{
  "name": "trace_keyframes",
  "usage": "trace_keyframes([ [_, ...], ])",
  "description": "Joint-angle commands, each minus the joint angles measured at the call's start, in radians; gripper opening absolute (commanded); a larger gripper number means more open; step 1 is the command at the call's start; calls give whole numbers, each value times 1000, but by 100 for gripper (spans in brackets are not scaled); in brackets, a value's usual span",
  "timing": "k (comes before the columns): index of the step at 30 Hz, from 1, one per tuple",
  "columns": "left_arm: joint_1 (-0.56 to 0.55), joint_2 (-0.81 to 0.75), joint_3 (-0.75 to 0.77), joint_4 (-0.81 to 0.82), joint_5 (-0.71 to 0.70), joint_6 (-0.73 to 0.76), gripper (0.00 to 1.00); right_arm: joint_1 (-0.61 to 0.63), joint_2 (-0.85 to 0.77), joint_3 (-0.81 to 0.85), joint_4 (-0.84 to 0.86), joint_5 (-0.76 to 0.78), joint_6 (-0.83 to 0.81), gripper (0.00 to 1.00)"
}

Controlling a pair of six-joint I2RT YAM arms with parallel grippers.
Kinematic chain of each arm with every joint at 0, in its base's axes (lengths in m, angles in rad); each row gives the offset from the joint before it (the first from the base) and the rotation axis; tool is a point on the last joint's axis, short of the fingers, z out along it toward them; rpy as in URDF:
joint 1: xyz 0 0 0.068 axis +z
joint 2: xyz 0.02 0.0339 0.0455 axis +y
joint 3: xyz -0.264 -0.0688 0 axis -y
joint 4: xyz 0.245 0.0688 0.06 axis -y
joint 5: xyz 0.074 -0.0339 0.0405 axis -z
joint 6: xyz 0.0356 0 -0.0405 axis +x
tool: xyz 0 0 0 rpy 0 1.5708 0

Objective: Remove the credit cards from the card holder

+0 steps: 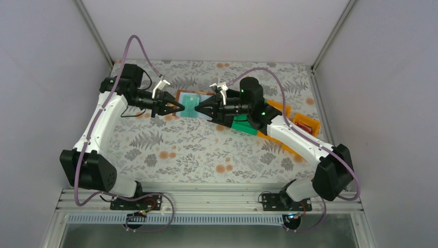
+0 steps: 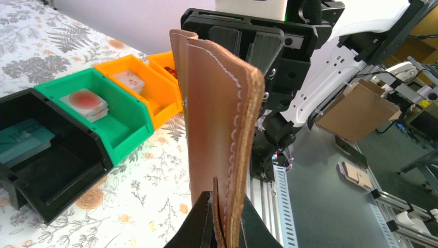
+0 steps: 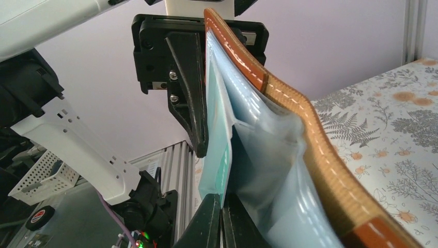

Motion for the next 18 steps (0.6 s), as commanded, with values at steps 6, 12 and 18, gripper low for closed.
trace_keyframes([
  [6,-18,-21,17,38,36,-15,16,-7,-88,-31,-41,62,-46,4],
  [12,-18,-16,13,42,42,-22,7,-18,-123,-42,-89,79,-63,4],
  [18,-18,-20,13,34,38,-12,2,-26,-126,-14,-167,110,-102,4],
])
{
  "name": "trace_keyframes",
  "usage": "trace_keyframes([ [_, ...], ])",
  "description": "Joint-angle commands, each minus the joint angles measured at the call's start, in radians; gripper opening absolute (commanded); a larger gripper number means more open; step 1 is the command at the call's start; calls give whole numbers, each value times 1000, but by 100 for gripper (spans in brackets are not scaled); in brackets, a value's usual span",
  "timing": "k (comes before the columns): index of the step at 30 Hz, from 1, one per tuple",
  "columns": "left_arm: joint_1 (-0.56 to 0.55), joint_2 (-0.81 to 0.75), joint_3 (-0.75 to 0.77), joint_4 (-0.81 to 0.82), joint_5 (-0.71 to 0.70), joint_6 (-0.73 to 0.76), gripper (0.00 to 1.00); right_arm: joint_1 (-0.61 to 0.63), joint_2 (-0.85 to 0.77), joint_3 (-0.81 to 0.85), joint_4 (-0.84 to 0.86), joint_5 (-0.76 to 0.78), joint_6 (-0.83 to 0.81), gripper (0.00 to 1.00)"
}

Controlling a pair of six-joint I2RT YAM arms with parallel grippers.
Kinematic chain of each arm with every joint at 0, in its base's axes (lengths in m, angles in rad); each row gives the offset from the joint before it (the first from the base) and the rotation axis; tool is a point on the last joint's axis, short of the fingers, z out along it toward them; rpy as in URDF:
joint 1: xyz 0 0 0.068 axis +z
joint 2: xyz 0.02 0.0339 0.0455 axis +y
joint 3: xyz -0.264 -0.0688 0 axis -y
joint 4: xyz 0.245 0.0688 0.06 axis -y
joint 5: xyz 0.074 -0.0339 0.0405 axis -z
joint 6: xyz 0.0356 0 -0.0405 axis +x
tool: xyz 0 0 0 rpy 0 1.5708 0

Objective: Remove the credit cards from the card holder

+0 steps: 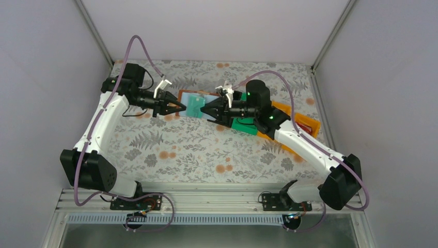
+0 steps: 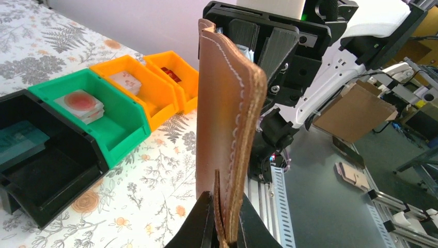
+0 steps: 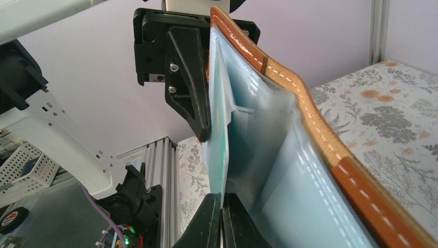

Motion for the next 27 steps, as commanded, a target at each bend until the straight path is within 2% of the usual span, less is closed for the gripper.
trace_keyframes([
  [1,-3,-21,14,3,31,24,2,-17,-19,26,-98,49,-55,4],
  [9,7,-20,-4,53,-14,-34,2,-114,-82,-17,-226,101,-96,4],
  [16,123,44,-165,263,-159,-286,2,-205,-148,-38,-343,166,-108,4],
  [20,214,208,-208,186,-217,-223,2,-208,-153,0,-419,202,-129,4],
  [22,221,281,-233,155,-247,-169,2,-207,-149,15,-437,201,-136,4],
  [27,224,388,-331,231,-322,-152,2,-207,-122,29,-445,181,-135,4],
])
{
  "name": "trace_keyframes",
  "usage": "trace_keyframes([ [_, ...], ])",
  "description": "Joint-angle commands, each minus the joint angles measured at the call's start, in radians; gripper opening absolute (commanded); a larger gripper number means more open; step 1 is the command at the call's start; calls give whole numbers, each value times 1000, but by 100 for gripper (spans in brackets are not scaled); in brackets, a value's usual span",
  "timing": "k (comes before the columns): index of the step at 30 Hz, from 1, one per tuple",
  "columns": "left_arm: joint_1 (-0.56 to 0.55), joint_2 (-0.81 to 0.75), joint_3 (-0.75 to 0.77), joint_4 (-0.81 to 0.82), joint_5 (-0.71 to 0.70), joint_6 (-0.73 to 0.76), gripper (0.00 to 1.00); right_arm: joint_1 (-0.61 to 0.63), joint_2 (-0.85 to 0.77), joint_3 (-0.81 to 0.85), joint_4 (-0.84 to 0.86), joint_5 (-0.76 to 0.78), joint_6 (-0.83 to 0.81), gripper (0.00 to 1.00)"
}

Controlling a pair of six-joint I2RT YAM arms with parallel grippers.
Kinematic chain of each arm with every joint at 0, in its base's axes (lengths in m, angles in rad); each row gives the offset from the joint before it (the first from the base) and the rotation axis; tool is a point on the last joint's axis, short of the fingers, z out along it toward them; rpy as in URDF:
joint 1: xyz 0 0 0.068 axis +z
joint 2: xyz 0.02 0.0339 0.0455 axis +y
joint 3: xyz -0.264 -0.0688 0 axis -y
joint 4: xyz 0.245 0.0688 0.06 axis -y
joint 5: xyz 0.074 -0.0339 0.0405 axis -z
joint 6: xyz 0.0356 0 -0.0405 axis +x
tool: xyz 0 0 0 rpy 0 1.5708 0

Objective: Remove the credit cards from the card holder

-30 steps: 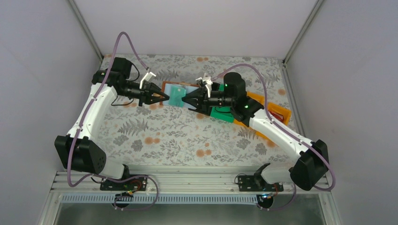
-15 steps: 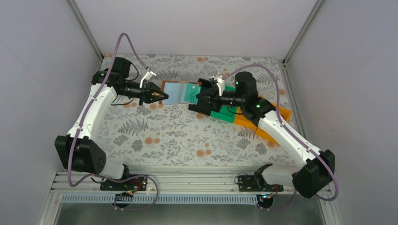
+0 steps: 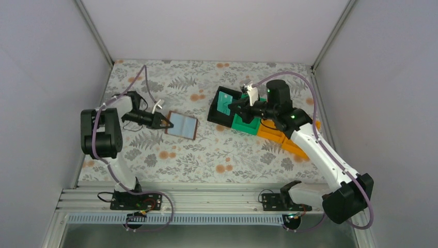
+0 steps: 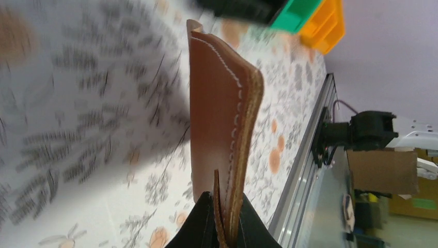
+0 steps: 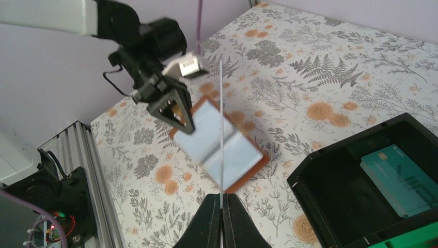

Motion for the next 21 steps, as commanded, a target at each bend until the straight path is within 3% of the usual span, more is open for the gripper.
trace_keyframes([
  [1,-4,54,-61,42,-67,33,2,-2,22,43,-38,-6,-15,4],
  [5,14,109,-67,84,-97,2,3,-3,44,50,-39,-38,-12,4],
  [6,22,116,-66,100,-114,-18,8,-2,48,53,-42,-52,-14,4],
  [10,50,106,-83,161,-186,-78,46,4,68,60,-62,-104,-27,4],
  [13,83,71,-98,198,-216,-112,59,28,85,65,-82,-126,-43,4],
  [21,147,-153,28,264,-232,-183,66,124,150,112,-119,-97,-85,4],
])
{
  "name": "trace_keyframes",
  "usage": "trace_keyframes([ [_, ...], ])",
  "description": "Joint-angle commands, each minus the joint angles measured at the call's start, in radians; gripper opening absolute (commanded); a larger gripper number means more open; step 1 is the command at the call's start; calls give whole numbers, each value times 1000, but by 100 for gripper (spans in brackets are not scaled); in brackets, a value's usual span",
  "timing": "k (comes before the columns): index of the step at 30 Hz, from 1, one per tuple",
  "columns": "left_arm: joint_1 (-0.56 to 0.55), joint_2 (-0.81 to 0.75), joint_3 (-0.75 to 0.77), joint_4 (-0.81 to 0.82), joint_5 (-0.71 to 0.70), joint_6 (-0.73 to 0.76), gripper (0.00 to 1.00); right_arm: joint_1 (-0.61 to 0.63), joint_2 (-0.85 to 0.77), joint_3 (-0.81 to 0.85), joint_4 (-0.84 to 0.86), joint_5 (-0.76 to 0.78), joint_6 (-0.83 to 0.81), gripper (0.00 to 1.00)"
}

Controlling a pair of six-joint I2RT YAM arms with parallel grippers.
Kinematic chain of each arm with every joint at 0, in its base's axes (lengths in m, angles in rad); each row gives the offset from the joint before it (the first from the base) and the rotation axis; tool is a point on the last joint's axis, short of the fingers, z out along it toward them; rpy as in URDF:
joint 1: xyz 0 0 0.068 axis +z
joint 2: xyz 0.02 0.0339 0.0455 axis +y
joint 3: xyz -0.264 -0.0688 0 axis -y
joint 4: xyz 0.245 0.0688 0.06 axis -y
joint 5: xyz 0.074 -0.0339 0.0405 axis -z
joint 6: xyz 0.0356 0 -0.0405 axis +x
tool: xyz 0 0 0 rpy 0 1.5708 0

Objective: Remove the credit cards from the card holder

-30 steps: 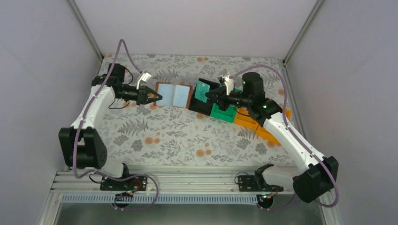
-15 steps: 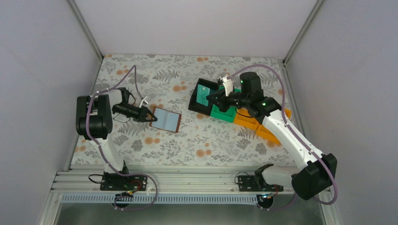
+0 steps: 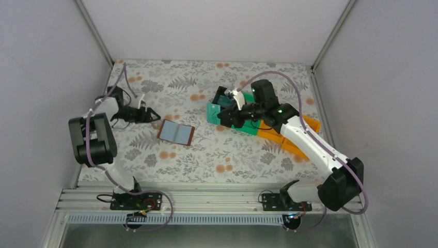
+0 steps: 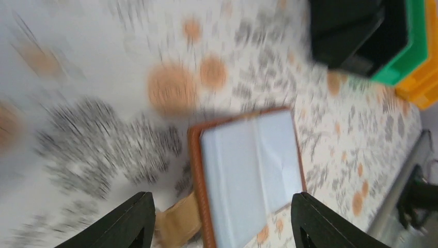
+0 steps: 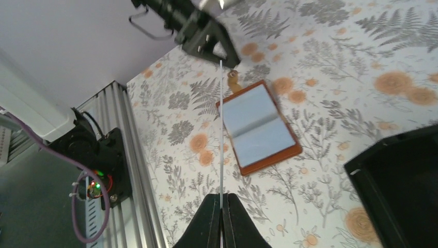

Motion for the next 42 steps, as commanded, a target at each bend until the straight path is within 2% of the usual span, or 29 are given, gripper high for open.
trace_keyframes([
  [1,1,-178,122,73,13,-26,67,70,47,69,-36,4,-41,4],
  [4,-39,-265,190,50,21,26,71,122,92,111,-70,39,-63,4],
  [6,-80,-308,232,-16,61,121,72,151,121,137,-89,54,-80,4],
  [12,-289,-360,347,-503,219,672,72,233,197,207,-135,86,-118,4],
  [20,-403,-371,312,-524,130,752,72,312,259,276,-180,127,-155,4],
  [25,-438,-364,271,-524,137,767,60,322,267,292,-181,140,-168,4],
  [27,-449,-361,268,-524,152,765,51,325,272,299,-180,139,-174,4],
  [31,-455,-353,279,-524,187,753,18,327,275,303,-178,140,-189,4],
  [35,-457,-349,268,-525,191,753,16,326,269,301,-174,129,-200,4],
  [38,-455,-354,258,-524,195,750,3,327,261,298,-169,135,-204,4],
  [42,-456,-353,266,-524,216,718,2,326,241,287,-153,182,-201,4],
])
